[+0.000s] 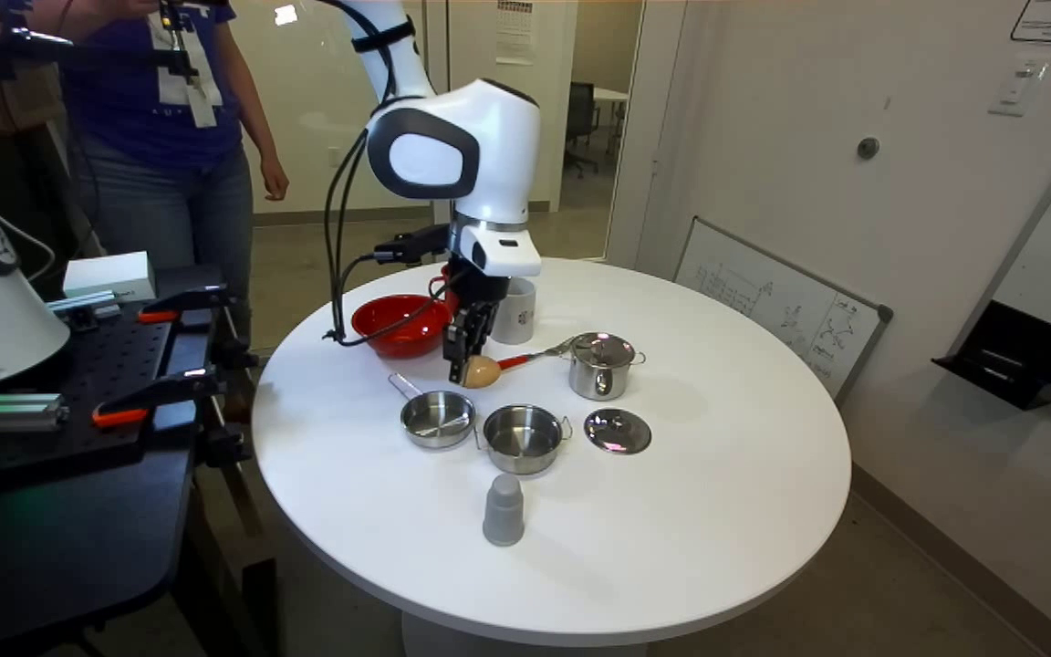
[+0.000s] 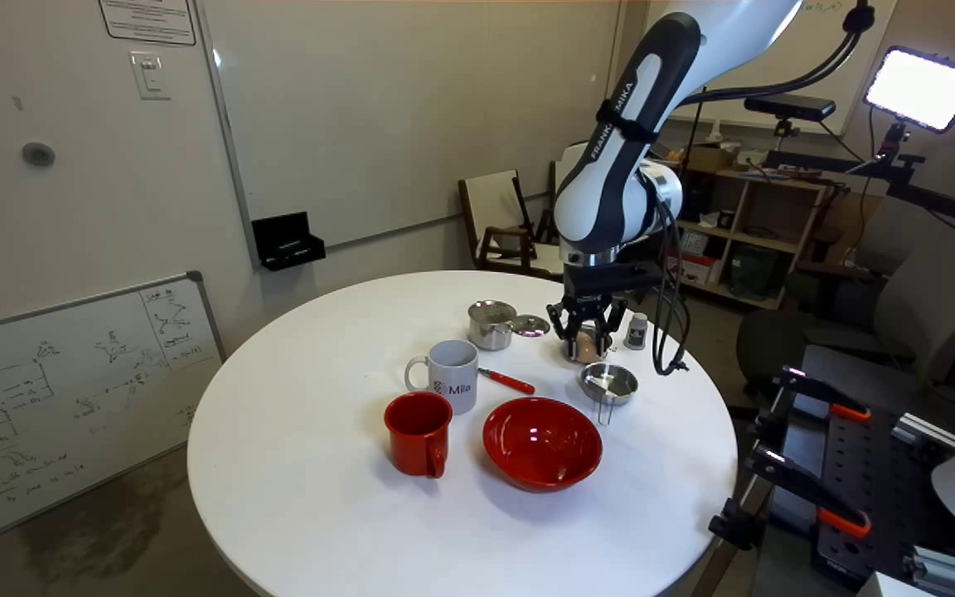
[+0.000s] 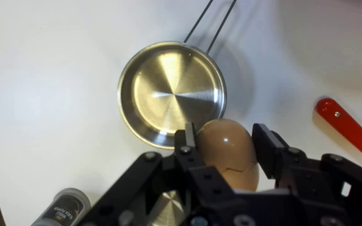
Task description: Take the brown object from the silver pan and place it on the table
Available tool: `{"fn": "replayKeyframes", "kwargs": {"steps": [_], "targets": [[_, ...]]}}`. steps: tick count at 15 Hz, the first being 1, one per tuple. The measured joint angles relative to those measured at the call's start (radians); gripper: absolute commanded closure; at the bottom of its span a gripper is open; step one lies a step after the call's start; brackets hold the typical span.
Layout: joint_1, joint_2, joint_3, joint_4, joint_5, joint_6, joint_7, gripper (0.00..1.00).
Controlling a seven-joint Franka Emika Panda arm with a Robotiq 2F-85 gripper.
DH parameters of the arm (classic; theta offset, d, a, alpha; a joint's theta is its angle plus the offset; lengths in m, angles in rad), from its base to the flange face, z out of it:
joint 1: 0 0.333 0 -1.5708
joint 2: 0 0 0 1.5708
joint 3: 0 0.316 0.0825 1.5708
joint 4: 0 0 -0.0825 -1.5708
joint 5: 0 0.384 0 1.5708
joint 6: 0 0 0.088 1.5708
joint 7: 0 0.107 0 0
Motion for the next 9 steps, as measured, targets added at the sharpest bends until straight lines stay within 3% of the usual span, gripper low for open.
{"fn": "replayKeyframes", "kwargs": {"steps": [9], "targets": [[-0.032, 0.112, 0.048, 0.171, -0.010, -0.071, -0.093, 0.77]]}}
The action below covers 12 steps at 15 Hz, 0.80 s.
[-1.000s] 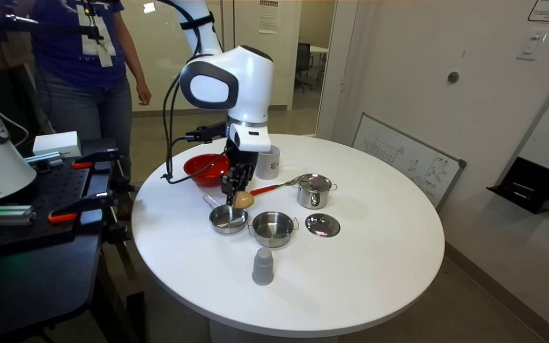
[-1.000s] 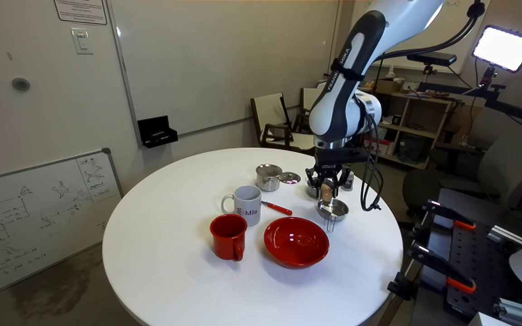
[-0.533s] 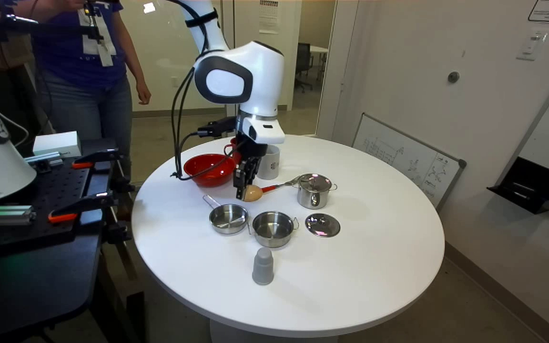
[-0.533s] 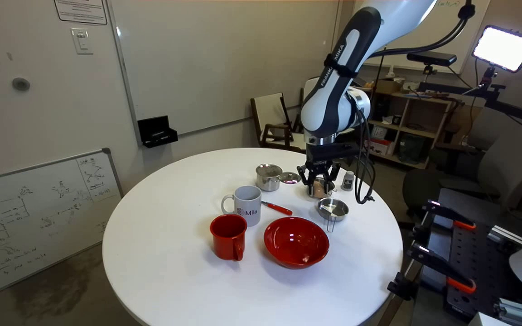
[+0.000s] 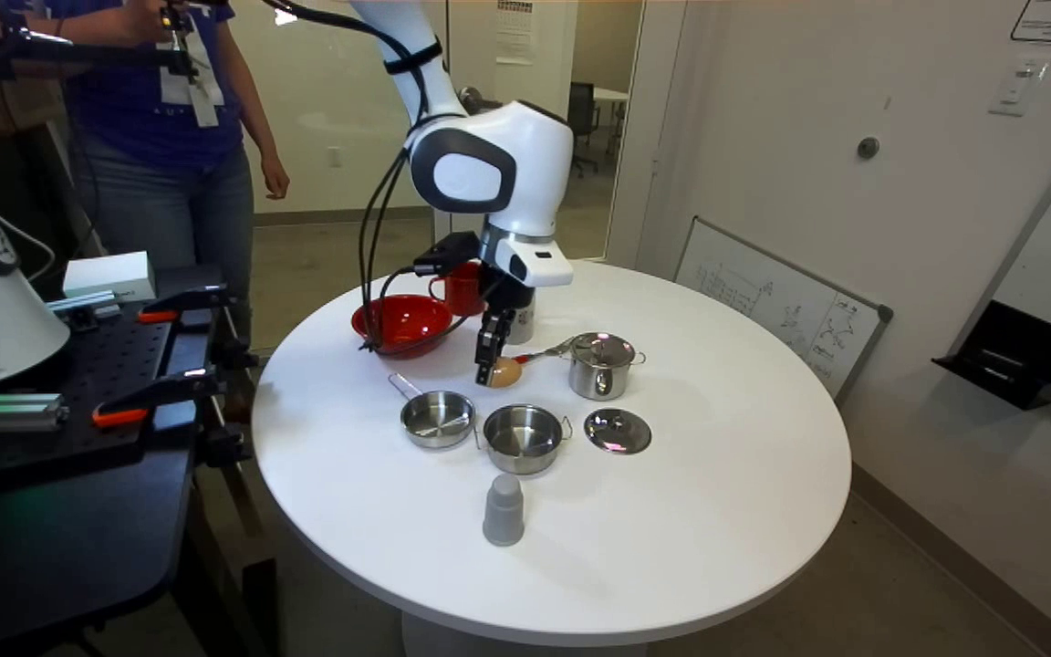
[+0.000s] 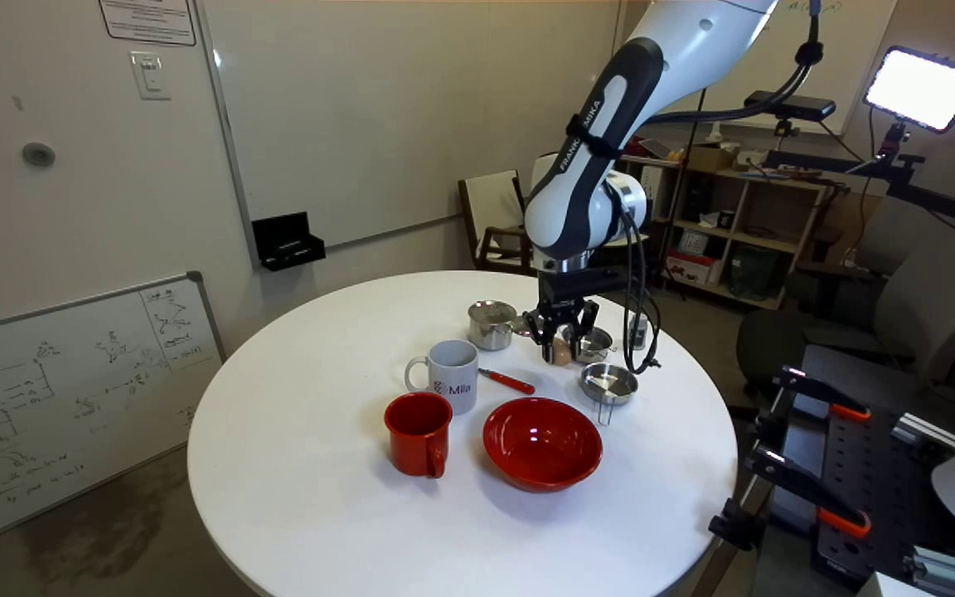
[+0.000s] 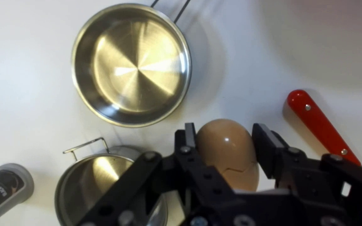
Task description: Take the brown object from the silver pan and place it on the table
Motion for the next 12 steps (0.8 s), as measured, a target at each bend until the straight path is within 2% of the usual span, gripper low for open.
{"fn": "replayKeyframes", "kwargs": {"steps": [12], "targets": [[-0.057, 0.111, 0.047, 0.139, 0.000, -0.037, -0.066, 0.77]]}}
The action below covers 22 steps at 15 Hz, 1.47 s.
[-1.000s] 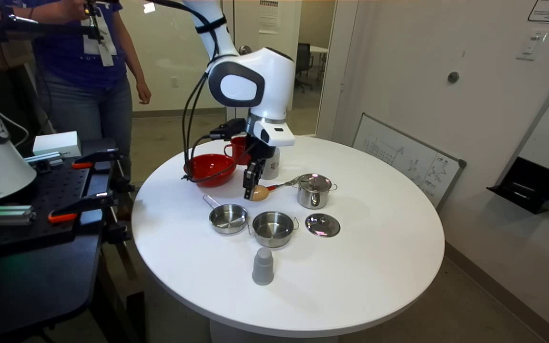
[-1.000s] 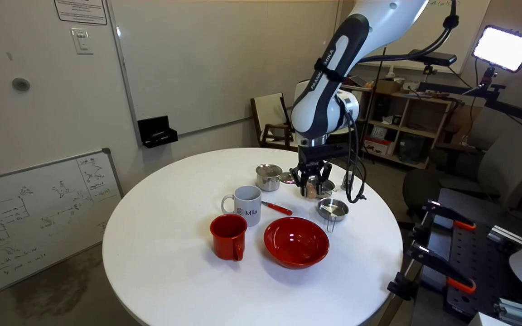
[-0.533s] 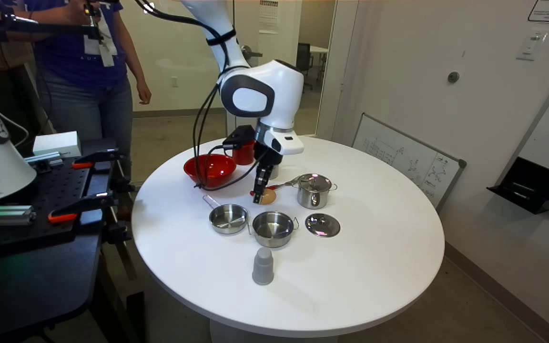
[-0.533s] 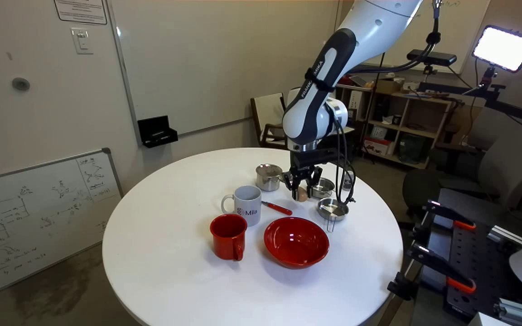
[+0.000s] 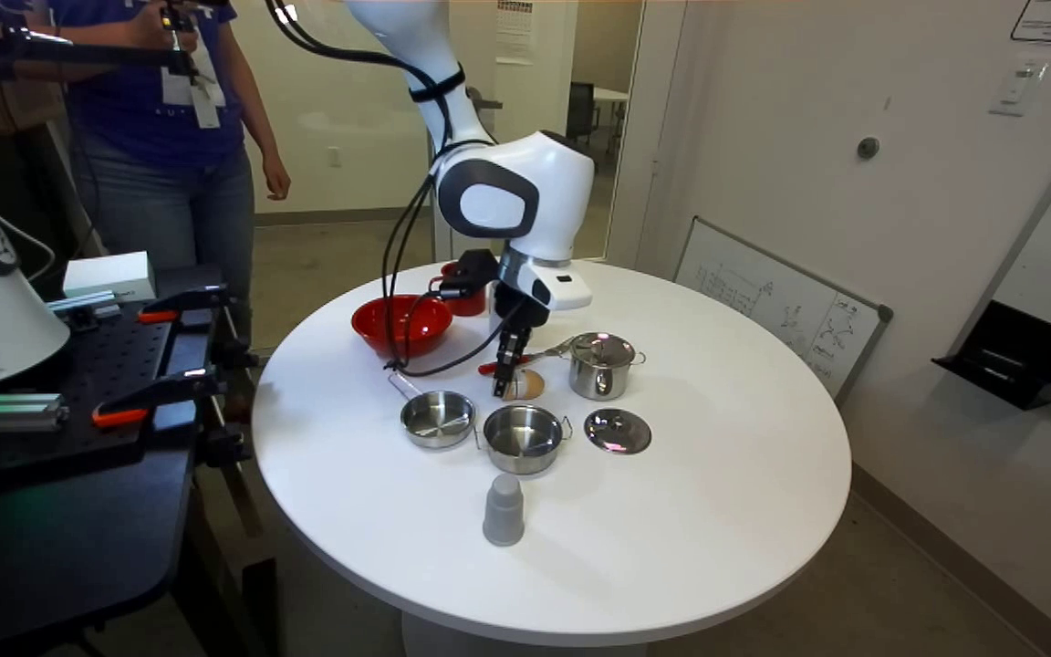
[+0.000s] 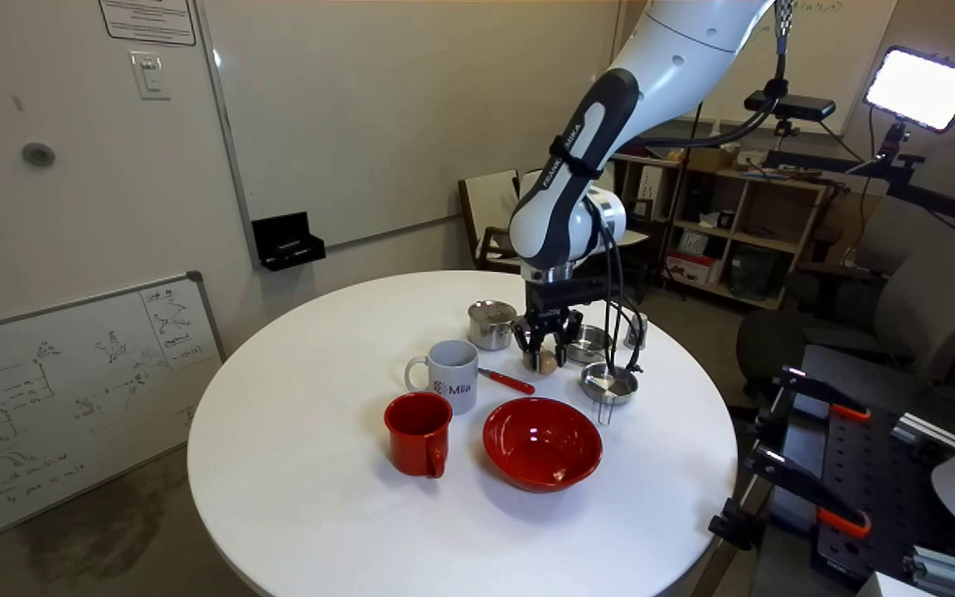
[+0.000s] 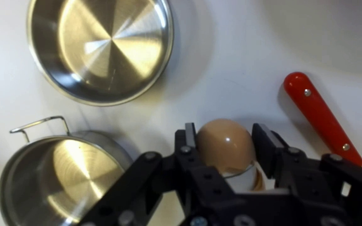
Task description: Take the brown object from the silver pan and place it on the table
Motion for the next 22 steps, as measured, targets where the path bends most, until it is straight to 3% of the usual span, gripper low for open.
{"fn": "replayKeyframes", "kwargs": {"steps": [3, 4, 5, 9, 22], "targets": [[-0.005, 0.007, 0.001, 0.019, 0.000, -0.016, -0.005, 0.77], [-0.007, 0.009, 0.002, 0.023, 0.000, -0.020, -0.006, 0.43], [-0.008, 0.010, 0.003, 0.027, 0.000, -0.023, -0.006, 0.27], [-0.013, 0.024, 0.005, 0.034, 0.000, -0.025, -0.006, 0.01], [-0.015, 0.033, 0.003, 0.042, 0.000, -0.022, -0.006, 0.00]]}}
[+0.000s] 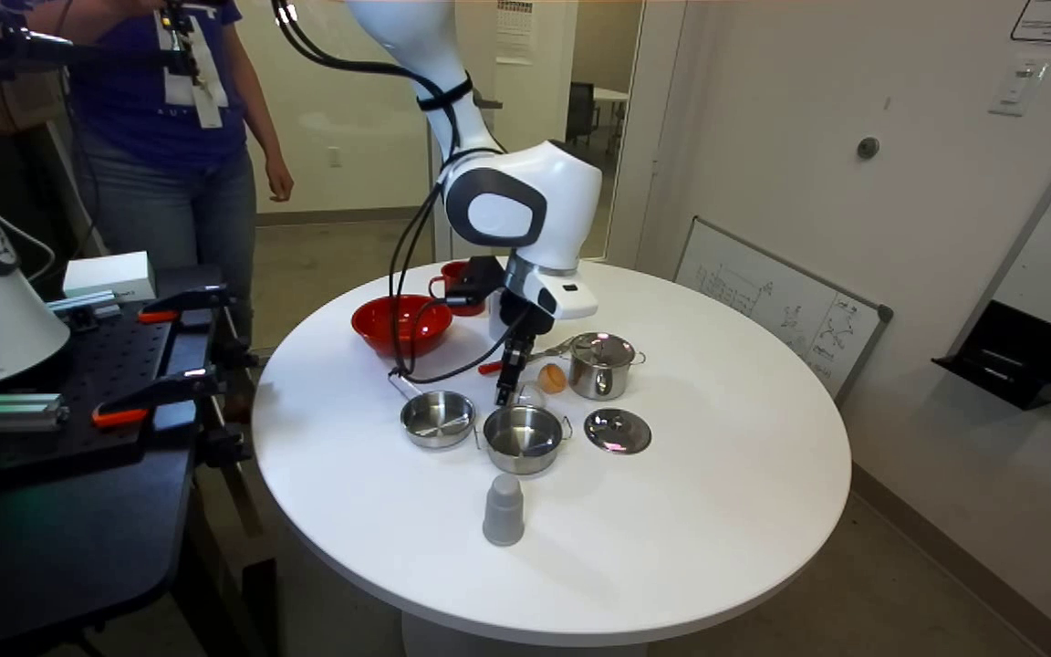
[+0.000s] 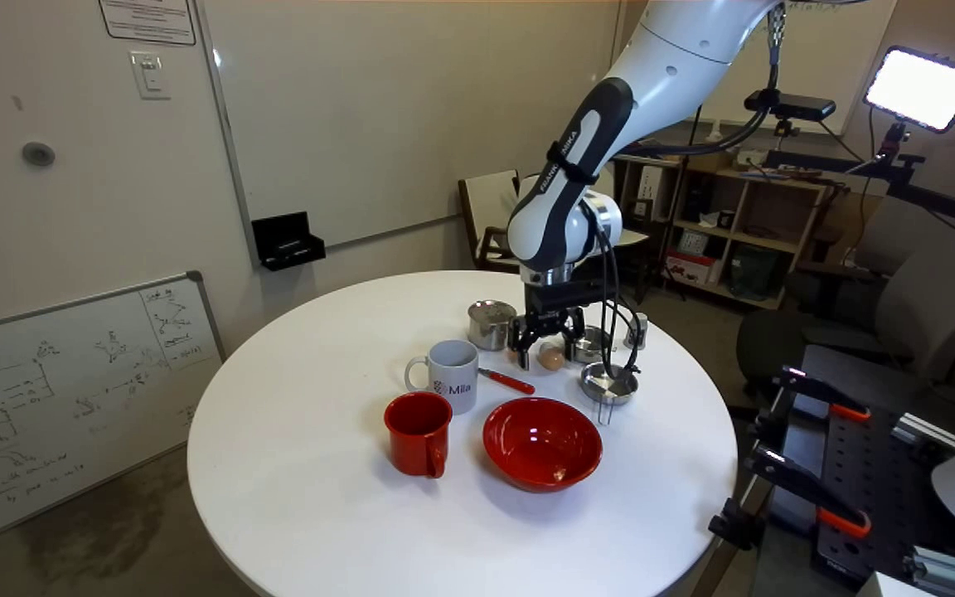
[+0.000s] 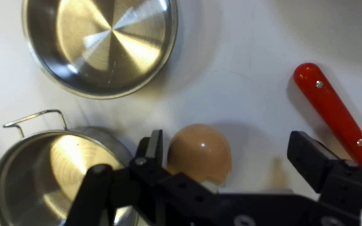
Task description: Take the brown object from the silver pan and place it on the table
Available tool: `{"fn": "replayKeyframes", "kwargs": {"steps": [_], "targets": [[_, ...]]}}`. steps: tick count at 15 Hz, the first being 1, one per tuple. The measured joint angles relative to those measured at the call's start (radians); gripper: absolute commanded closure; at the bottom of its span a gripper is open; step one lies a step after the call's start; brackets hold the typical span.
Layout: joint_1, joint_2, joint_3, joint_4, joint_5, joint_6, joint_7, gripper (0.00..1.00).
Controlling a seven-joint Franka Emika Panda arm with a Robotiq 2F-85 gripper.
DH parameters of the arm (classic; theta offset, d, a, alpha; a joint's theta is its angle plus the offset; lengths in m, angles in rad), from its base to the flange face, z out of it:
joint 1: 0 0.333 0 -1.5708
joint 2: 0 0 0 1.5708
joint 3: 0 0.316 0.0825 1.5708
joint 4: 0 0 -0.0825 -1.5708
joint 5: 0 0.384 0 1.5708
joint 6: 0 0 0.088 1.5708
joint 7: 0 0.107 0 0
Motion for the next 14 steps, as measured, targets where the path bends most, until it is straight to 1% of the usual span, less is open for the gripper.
{"fn": "replayKeyframes", "kwargs": {"steps": [3, 6, 11, 14], "targets": [[0.010, -0.013, -0.010, -0.002, 0.000, 0.003, 0.005, 0.00], [0.037, -0.038, -0.032, -0.012, -0.002, 0.003, 0.024, 0.00], [0.102, -0.085, -0.079, -0.035, -0.018, 0.001, 0.102, 0.00], [0.116, -0.095, -0.082, -0.033, -0.019, -0.021, 0.130, 0.00]]}}
